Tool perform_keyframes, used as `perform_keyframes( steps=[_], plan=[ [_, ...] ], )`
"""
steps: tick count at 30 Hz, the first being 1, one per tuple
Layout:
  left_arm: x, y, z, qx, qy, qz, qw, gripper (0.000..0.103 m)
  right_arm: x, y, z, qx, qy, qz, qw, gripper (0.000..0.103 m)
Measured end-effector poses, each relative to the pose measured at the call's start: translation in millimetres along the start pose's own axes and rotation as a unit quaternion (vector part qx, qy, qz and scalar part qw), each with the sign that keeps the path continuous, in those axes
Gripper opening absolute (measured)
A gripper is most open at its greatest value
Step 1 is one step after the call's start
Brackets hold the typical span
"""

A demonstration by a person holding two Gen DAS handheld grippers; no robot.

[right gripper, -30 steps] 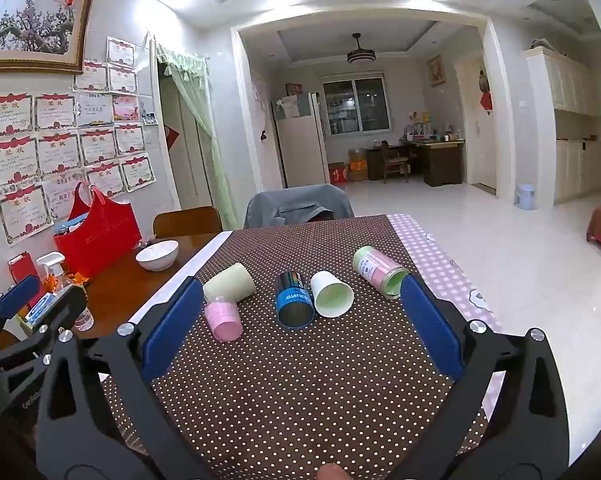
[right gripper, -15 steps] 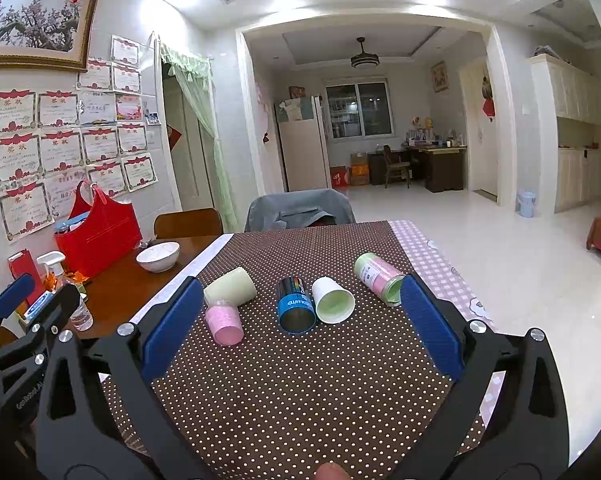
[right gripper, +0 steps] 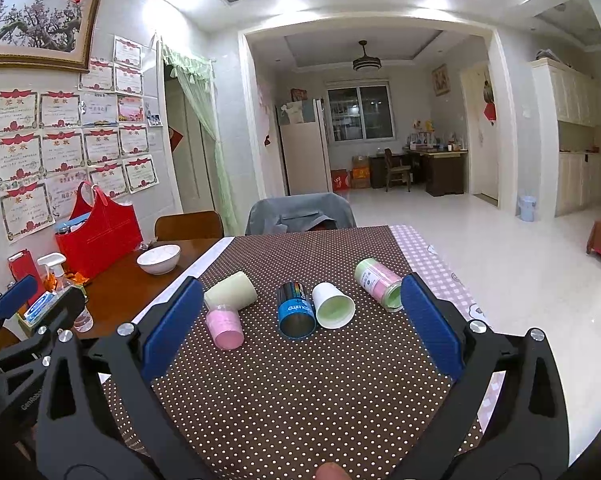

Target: Flip cup upside down

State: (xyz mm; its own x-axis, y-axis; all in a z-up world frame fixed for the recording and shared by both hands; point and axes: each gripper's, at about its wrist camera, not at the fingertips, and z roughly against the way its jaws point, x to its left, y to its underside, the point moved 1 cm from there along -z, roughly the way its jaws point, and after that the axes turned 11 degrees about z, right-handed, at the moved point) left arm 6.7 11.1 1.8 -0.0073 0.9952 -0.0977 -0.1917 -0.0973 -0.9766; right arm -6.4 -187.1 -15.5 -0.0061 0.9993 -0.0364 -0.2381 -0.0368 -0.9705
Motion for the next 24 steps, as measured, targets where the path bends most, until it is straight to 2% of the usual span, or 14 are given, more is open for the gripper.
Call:
perform_keyframes(
  steps=[24],
  plan=[
    [-3.1,-1.3,-10.1,0.010,0.009,0.002,0.9999,0.080,3.4,-4.0,-6.4,0.001,0.003,0.012,1.000,0.097]
  ],
)
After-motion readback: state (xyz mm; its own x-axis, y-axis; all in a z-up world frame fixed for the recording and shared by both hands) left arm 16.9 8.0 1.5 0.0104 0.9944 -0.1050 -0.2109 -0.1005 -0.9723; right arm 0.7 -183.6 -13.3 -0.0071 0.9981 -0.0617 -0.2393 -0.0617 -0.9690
